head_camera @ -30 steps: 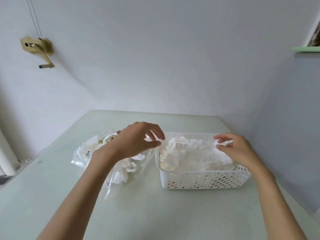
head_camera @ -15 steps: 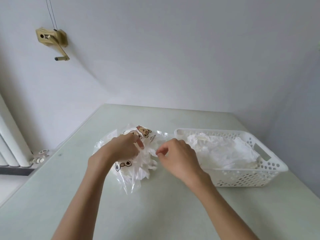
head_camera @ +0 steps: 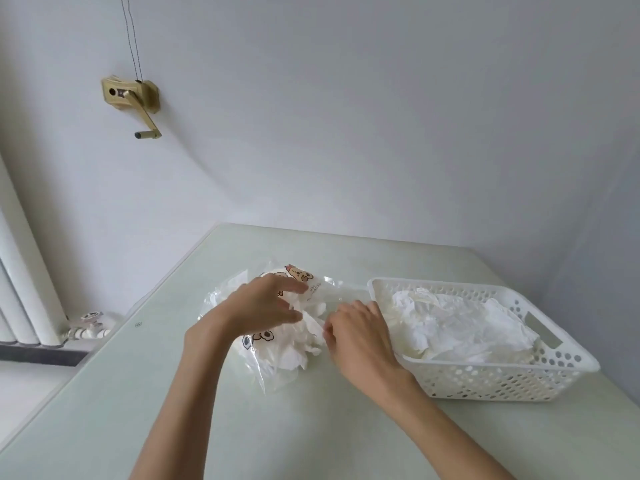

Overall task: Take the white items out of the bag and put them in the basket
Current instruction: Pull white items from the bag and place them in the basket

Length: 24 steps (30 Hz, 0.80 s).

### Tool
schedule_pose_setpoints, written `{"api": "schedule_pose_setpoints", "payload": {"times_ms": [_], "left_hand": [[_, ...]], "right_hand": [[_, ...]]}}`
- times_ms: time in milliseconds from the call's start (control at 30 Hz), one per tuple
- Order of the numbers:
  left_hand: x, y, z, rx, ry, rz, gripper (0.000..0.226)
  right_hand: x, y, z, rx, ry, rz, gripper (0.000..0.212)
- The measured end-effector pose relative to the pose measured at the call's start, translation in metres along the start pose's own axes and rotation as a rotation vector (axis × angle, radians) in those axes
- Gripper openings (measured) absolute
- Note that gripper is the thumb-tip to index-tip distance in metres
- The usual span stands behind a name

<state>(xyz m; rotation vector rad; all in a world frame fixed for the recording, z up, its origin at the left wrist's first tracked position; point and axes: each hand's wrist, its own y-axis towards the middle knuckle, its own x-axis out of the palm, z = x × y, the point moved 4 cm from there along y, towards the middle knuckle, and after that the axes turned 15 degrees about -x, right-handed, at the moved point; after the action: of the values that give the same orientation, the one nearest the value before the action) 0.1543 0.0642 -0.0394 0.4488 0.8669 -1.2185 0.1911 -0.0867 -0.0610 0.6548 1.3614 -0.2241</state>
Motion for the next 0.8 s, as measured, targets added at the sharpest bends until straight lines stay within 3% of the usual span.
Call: {"api": "schedule_pose_setpoints", "payload": {"times_ms": [133, 267, 367, 467, 600, 667, 800], "left_hand": [[0.012, 0.004, -0.003, -0.013, 0.026, -0.060, 0.065], [0.019, 0.010, 0.001, -0.007, 0.127, 0.027, 0.070], [0.018, 0.011, 0.004, 0.010, 0.126, 0.056, 0.071], [0.020, 0.011, 0.006, 0.005, 0.128, 0.044, 0.072], [0.023, 0.014, 0.007, 0.018, 0.109, 0.053, 0.072], [0.024, 0.015, 0.007, 0.023, 0.105, 0.046, 0.072], [0.027, 0.014, 0.008, 0.034, 0.126, 0.051, 0.072]], "right_hand": [[-0.029, -0.009, 0.007, 0.029, 0.202, 0.247, 0.014], [-0.040, -0.014, 0.008, 0.000, 0.392, 0.086, 0.010], [-0.057, -0.017, 0.031, 0.086, 0.502, 0.370, 0.014], [-0.059, -0.019, 0.040, 0.105, 0.685, 0.376, 0.019], [-0.069, -0.027, 0.052, 0.225, 0.819, 0.711, 0.015], [-0.071, -0.029, 0.057, 0.268, 0.845, 0.790, 0.013], [-0.065, -0.026, 0.058, 0.352, 1.312, 0.766, 0.015]]}}
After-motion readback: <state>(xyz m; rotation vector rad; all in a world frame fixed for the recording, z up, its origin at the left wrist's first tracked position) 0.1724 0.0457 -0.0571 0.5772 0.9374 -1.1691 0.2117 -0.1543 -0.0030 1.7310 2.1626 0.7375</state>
